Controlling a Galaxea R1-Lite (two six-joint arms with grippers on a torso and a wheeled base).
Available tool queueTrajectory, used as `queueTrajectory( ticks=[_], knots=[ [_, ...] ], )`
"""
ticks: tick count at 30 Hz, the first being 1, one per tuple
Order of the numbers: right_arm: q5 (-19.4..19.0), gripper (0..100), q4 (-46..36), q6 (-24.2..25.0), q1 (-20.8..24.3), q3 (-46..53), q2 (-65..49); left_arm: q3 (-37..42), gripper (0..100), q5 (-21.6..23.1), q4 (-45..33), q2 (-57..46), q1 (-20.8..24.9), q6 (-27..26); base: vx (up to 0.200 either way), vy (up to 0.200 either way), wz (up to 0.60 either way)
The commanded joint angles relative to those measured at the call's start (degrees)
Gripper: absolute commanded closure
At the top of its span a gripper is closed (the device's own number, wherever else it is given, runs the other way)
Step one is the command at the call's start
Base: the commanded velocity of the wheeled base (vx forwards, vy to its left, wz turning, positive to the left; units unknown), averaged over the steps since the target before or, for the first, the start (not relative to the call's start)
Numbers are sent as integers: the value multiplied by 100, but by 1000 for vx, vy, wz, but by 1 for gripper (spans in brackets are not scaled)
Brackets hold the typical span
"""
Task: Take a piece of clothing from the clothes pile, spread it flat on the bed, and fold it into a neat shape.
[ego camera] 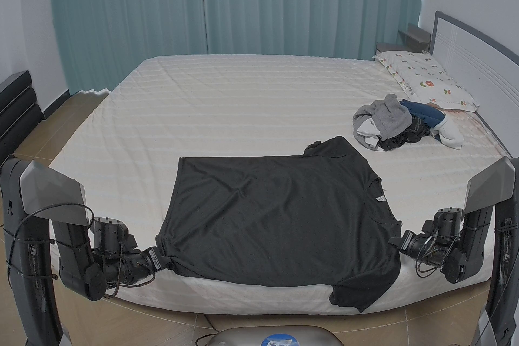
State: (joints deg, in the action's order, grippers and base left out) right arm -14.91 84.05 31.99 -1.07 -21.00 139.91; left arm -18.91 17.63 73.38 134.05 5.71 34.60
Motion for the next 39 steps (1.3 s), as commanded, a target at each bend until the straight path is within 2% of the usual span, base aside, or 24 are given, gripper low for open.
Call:
queueTrajectory(
  ticks=[1, 2, 3, 10, 16, 17, 25, 30, 32, 35, 39],
  knots=[
    [313, 100, -390, 0, -60, -914, 10, -8, 100, 4, 1, -10, 1, 47, 0, 0, 0],
    [568, 100, -671, 0, -69, -1310, -17, -25, 100, 4, 1, -19, 1, 100, 0, 0, 0],
    [647, 100, -864, 0, -69, -1521, -34, -43, 100, -5, 1, -19, 1, 126, 0, 0, 0],
    [656, 100, -1735, -8, 11, -2567, -113, -60, 100, -5, 1, -10, 1, 144, 0, 0, 0],
    [621, 100, -1822, 0, 72, -2584, 54, -60, 100, -5, 1, -10, 1, 144, 0, 0, 0],
    [603, 0, -1778, 0, 72, -2540, 63, -60, 100, -5, 1, -10, 1, 144, 0, 0, 0],
    [568, 0, -1620, 71, -104, -1943, -500, -60, 100, -5, 1, -10, 10, 126, 0, 0, 0],
    [-117, 0, -1603, 80, -209, -888, -1265, -60, 100, -5, 1, -1, 10, 126, 0, 0, 0],
    [-214, 0, -1603, 80, -209, -730, -1309, -60, 100, -5, 1, -1, 10, 126, 0, 0, 0],
    [-636, 0, -1603, 53, -200, -220, -1185, -60, 100, -5, 1, -1, 10, 135, 0, 0, 0],
    [-785, 0, -1401, -8, -165, 26, -808, -60, 100, -5, 1, -1, 10, 135, 0, 0, 0]
  ],
)
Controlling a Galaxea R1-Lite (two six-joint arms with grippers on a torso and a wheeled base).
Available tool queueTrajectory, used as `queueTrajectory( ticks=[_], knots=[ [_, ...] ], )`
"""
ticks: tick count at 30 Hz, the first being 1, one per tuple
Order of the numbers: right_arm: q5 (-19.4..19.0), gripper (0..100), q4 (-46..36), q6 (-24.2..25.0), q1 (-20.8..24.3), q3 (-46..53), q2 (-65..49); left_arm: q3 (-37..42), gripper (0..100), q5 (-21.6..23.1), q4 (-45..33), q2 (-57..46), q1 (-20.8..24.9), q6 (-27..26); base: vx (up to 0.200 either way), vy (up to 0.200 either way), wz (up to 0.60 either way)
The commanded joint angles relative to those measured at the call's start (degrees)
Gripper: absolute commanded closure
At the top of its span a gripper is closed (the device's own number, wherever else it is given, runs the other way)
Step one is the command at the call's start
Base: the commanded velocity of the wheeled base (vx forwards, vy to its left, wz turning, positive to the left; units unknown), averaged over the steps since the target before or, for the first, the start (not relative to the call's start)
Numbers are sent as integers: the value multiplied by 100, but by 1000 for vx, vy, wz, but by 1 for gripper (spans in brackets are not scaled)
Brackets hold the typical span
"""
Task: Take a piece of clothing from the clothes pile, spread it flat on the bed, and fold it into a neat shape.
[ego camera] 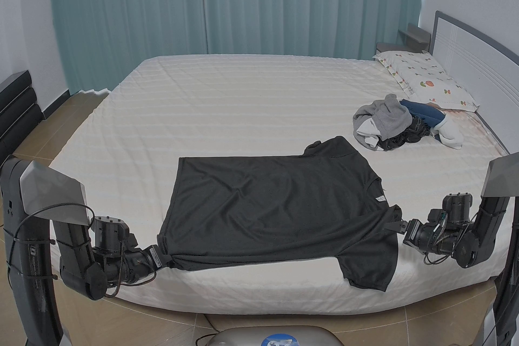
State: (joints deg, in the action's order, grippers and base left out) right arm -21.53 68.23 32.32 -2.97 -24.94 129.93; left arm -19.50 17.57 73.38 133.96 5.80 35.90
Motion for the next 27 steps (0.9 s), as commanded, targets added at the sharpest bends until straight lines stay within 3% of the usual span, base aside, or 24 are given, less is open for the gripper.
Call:
queueTrajectory(
  ticks=[1, 9, 20, 27],
  knots=[
    [-132, 0, 314, -41, 25, 508, 261, -1, 100, 1, 1, 7, 0, 5, 0, 0, 0],
    [-334, 0, 1140, 38, 34, 1000, 595, 17, 100, 1, 1, -2, 0, 13, 0, 0, 0],
    [-334, 0, 2124, 55, 69, 1255, 1043, 8, 100, 1, 1, -2, 0, 5, 0, 0, 0],
    [-343, 0, 2124, 214, 87, 1193, 1026, 8, 100, 1, 1, -2, 0, 5, 0, 0, 0]
  ],
)
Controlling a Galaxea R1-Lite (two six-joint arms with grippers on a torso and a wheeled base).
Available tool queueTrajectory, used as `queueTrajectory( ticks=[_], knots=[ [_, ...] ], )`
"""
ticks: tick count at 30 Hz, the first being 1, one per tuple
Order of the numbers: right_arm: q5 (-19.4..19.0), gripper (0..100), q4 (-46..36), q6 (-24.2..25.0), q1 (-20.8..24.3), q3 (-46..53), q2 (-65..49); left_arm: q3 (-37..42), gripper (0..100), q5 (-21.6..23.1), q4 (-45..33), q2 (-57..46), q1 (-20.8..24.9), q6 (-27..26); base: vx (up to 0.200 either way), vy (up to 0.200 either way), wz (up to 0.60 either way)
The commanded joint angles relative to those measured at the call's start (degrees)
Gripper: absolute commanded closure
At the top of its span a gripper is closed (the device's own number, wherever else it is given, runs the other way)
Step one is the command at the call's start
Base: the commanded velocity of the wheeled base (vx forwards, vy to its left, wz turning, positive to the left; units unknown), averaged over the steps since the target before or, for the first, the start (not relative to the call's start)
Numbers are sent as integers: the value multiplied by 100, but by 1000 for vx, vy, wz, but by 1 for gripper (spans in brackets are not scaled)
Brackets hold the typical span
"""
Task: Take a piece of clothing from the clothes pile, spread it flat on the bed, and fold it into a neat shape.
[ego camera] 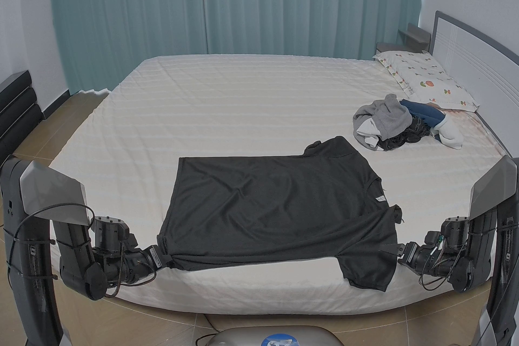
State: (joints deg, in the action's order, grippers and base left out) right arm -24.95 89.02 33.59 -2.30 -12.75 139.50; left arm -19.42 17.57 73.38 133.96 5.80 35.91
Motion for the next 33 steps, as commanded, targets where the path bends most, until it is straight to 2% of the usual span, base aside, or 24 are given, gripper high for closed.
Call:
queueTrajectory(
  ticks=[1, 19, 20, 33],
  knots=[
    [8, 0, 46, 104, 37, -34, 69, 0, 100, 1, 1, -2, 0, 3, 0, 0, 0],
    [105, 0, 46, 148, 230, -386, 201, 0, 100, 1, 1, -2, 0, 12, 0, 0, 0],
    [140, 100, 46, 122, 230, -351, 183, 0, 100, 1, 1, -2, 0, 12, 0, 0, 0],
    [149, 100, 46, -256, -42, 238, -212, 44, 100, 10, 1, -28, -18, 12, 0, 0, 0]
  ],
)
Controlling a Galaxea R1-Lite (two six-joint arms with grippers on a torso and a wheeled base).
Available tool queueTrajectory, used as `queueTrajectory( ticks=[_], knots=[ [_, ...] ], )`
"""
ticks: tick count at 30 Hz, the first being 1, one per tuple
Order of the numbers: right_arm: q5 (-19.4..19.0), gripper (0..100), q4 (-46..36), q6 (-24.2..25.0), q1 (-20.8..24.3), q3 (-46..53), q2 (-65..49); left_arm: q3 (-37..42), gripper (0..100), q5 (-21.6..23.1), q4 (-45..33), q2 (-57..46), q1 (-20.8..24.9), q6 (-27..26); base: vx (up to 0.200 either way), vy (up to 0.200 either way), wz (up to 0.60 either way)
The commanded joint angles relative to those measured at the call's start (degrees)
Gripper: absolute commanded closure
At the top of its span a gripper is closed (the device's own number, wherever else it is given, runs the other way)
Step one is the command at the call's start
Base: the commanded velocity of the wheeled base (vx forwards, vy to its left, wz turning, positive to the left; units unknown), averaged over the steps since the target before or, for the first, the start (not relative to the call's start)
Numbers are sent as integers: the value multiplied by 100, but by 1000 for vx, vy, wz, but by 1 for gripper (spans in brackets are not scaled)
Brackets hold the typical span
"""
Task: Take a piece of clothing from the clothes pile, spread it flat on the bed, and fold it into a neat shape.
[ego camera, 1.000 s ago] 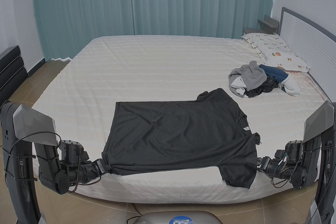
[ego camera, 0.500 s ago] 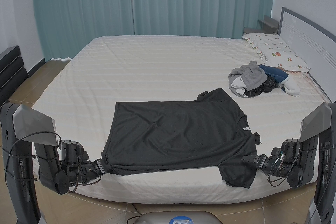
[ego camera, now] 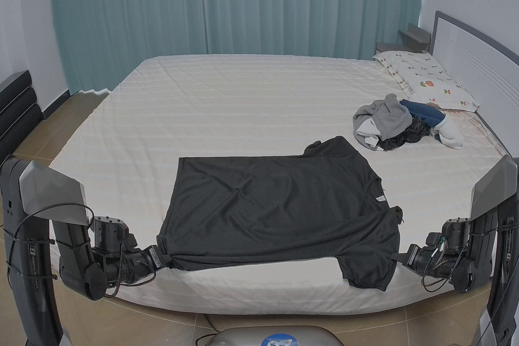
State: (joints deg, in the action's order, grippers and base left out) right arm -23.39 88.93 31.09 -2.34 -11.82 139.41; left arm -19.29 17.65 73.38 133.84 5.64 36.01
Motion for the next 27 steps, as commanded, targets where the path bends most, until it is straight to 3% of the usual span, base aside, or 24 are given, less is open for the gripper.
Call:
queueTrajectory(
  ticks=[1, 4, 7, 13, 21, 27],
  knots=[
    [-25, 100, 54, -15, -56, 242, -301, 39, 100, 1, 1, -25, -2, 2, 0, 0, 0],
    [-78, 100, 54, -138, -74, 471, -503, 65, 100, -51, 10, -42, -2, -24, 0, 0, 0],
    [-104, 100, 54, -639, -100, 796, -617, 215, 100, -43, 151, -157, -11, -59, 0, 0, 0],
    [-113, 100, 54, -1193, -118, 1182, -661, 566, 100, -25, 661, -227, -116, -244, 0, 0, 0],
    [-148, 100, -631, -1404, -249, 1182, -1206, 1094, 100, -7, 880, -192, -274, -1351, 0, 0, 0],
    [-148, 100, -1695, -2036, -276, 1182, -1742, 1287, 100, -16, 889, -192, -353, -1949, 0, 0, 0]
  ],
)
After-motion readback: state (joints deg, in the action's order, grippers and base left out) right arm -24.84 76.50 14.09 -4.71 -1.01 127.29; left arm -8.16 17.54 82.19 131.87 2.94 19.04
